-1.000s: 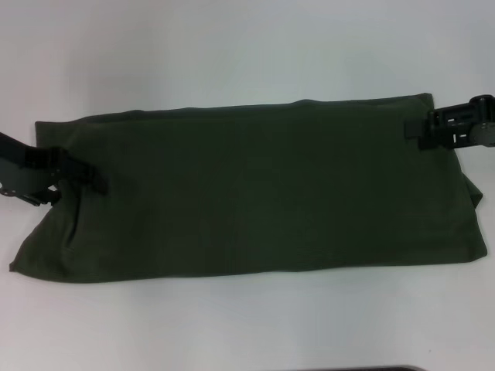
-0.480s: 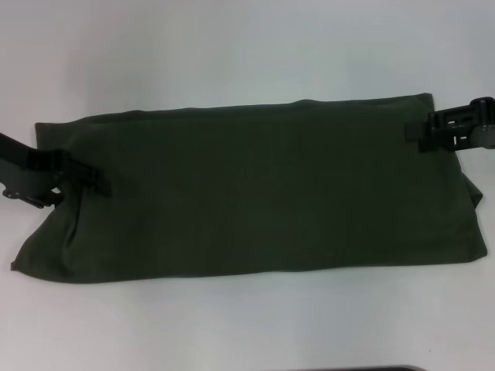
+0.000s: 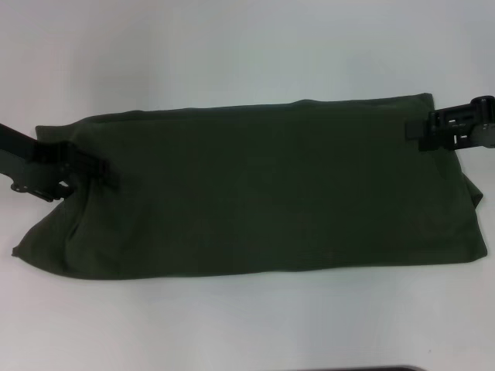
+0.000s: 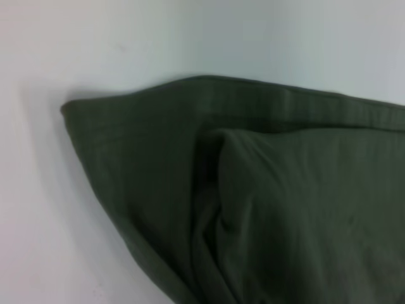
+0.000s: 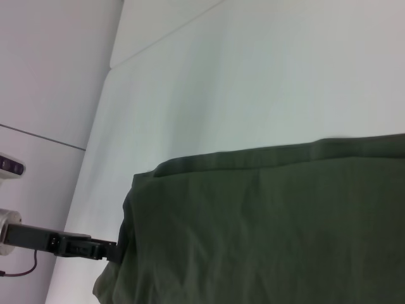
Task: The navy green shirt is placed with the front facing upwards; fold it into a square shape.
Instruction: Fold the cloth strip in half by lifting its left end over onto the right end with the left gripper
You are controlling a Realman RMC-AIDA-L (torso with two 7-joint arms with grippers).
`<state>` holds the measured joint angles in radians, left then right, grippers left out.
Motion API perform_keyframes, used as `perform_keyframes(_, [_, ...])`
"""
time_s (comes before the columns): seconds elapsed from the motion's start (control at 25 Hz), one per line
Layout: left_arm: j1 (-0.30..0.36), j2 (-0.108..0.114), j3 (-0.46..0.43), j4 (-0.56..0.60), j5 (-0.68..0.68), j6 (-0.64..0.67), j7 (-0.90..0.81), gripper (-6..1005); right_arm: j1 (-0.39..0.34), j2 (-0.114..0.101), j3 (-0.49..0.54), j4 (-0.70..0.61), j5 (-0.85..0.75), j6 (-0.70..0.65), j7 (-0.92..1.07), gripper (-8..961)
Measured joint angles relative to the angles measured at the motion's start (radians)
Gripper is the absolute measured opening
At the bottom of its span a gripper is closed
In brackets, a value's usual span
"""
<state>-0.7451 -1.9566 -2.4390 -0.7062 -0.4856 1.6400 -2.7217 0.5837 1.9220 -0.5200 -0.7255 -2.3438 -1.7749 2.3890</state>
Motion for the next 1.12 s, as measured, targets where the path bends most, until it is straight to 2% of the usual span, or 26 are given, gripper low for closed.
perform_keyframes(0.32, [0.000, 0.006, 0.015, 0.002, 0.015, -0.012, 0.009, 669, 0.000, -0.001, 0.001, 0.000, -0.001, 0.000, 0.001, 646])
perform_keyframes(0.56, [0.001, 0.010, 0.007, 0.002, 0.012, 0.006, 0.013, 471, -0.002, -0.005, 0.005, 0.010, -0.001, 0.000, 0.001, 645])
perform_keyframes(0.92, [-0.003, 0.014, 0.001, 0.015, -0.008, 0.040, 0.037, 269, -0.002, -0.006, 0.001, 0.013, 0.000, 0.000, -0.001, 644])
perform_keyframes(1.12, [-0.003, 0.032, -0.003, 0.031, -0.076, 0.066, 0.062, 112, -0.002, -0.006, 0.003, 0.013, -0.001, 0.000, -0.001, 645])
